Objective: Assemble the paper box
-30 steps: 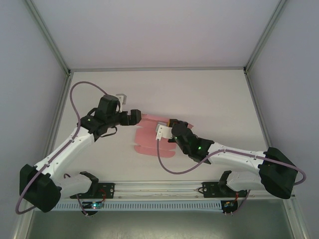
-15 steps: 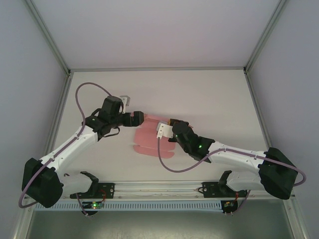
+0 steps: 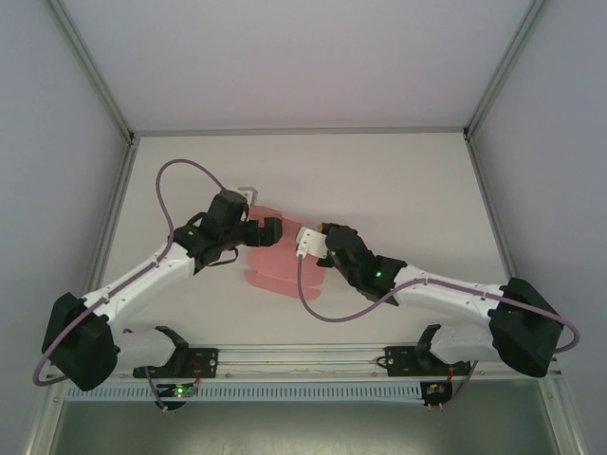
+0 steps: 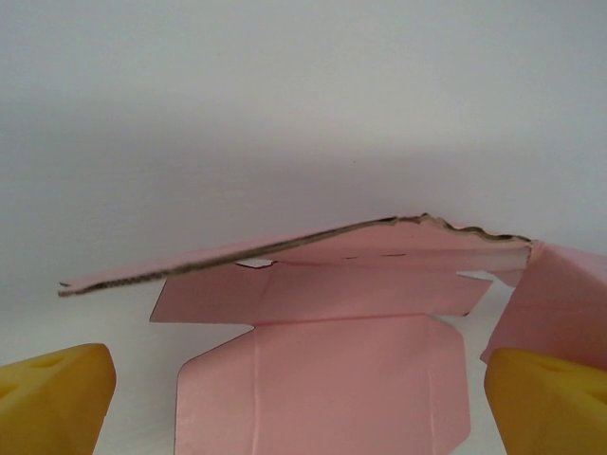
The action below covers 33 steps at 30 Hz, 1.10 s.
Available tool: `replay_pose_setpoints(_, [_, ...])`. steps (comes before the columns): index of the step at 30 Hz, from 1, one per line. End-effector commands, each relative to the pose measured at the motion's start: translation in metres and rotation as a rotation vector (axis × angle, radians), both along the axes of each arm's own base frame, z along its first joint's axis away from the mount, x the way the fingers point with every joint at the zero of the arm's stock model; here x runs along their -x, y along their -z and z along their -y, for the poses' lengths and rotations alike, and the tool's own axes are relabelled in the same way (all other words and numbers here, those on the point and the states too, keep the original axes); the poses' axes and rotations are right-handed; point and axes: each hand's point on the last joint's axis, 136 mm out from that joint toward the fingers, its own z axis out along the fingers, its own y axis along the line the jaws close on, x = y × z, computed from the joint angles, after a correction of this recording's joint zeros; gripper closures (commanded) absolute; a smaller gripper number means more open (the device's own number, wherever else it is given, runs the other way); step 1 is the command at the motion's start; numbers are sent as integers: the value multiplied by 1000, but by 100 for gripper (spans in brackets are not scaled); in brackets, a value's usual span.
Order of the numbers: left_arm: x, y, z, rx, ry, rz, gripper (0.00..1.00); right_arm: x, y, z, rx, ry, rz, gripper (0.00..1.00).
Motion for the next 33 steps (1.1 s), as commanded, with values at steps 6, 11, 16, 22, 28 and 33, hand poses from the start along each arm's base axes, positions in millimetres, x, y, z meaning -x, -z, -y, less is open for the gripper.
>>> replay_pose_setpoints(6, [-16, -26, 30, 179, -83, 60, 0, 6, -6, -21, -79, -57, -38, 100])
replay_pose_setpoints(11, [-8, -27, 28, 181, -68, 60, 0, 5, -13, -15, -107, -29, -21, 100])
replay_pose_setpoints(16, [11, -19, -7, 37, -75, 68, 0, 0, -16, 5, -63, 40, 43, 100])
replay_pose_setpoints(22, [34, -21, -22, 56, 64, 75, 0, 0, -20, 14, -88, 30, 15, 100])
replay_pose_setpoints(28, [7, -13, -43, 210, 28, 21, 1, 7, -16, 11, -105, -37, -50, 100])
replay_pose_setpoints(33, [-11, -8, -33, 238, 126, 87, 8, 7, -16, 12, -148, -46, -85, 100])
